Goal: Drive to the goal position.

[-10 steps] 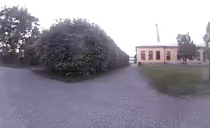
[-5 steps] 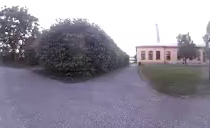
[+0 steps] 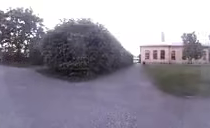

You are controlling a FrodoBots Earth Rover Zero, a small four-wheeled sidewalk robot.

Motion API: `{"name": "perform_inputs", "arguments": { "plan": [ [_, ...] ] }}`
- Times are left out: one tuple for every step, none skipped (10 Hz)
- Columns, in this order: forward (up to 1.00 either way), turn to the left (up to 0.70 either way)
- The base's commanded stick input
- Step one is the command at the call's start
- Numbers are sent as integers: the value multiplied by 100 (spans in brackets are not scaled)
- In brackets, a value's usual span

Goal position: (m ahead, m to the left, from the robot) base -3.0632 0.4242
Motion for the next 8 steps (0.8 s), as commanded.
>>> {"name": "perform_inputs", "arguments": {
  "plan": [
    [0, 45],
    [100, 27],
    [100, 27],
    [100, 27],
    [100, 27],
    [100, 27],
    [33, 39],
    [0, 45]
  ]
}}
